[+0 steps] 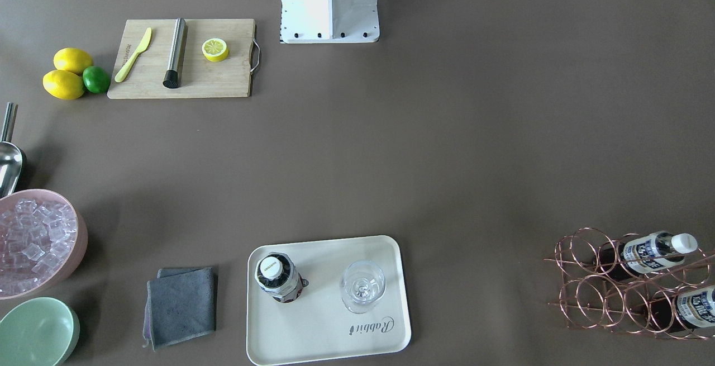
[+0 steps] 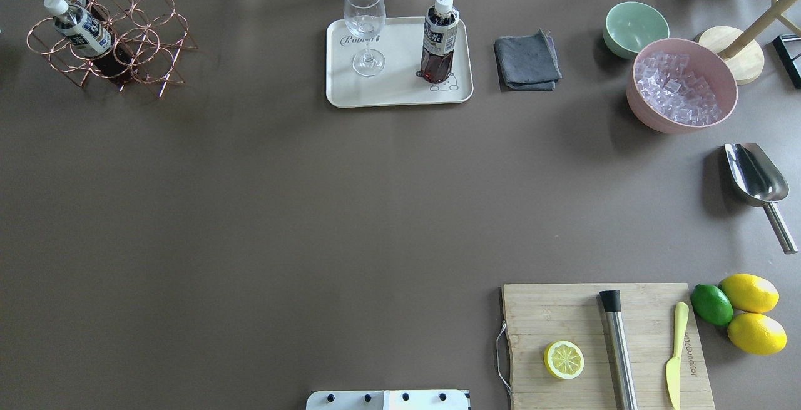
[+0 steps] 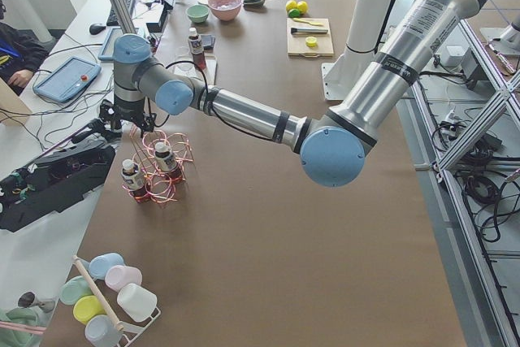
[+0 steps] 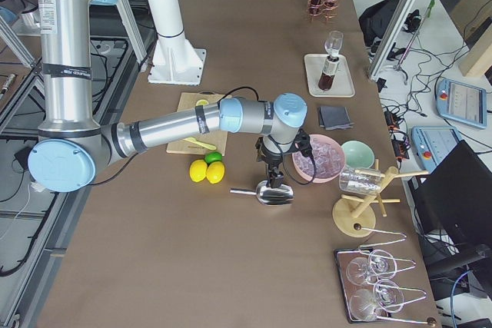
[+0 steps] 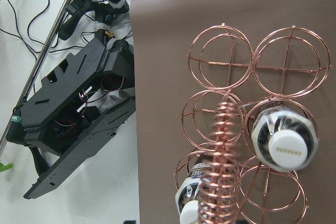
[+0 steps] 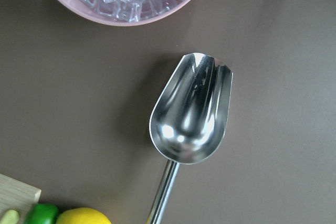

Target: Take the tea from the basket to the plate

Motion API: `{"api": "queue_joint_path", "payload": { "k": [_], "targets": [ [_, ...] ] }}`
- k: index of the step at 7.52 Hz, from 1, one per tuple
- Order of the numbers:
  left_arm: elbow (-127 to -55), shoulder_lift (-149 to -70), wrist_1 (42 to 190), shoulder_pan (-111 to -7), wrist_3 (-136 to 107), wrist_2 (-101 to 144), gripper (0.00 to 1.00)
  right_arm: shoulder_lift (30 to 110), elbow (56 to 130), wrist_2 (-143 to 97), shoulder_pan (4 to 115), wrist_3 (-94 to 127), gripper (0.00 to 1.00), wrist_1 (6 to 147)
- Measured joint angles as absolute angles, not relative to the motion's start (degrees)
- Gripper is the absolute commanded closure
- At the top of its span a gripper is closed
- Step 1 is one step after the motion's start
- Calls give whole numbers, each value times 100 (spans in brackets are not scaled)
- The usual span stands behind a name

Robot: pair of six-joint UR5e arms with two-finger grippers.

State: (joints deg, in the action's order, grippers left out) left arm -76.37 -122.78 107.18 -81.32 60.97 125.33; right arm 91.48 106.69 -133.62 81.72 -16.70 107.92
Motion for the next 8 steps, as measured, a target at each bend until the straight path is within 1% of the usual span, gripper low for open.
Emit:
{"api": "queue_joint_path", "payload": {
  "k": [2, 4, 6, 8],
  "targets": [
    [-7656, -12282, 10715, -8130, 6057, 12533, 2, 9622, 10177, -13255, 8372, -1912, 0, 9765],
    [-7831, -12256, 10714, -8159, 5903, 12548, 2, 9827, 9942, -13219, 8492, -1955, 0, 9321],
    [-8366, -12025, 10714, -8291, 4877, 12600, 2, 9792, 9873, -13189, 8521, -1945, 0, 9255],
    [-9140, -11666, 10721, -8394, 2701, 12619, 2, 9776, 9870, -13172, 8522, -1937, 0, 9247]
  ]
}}
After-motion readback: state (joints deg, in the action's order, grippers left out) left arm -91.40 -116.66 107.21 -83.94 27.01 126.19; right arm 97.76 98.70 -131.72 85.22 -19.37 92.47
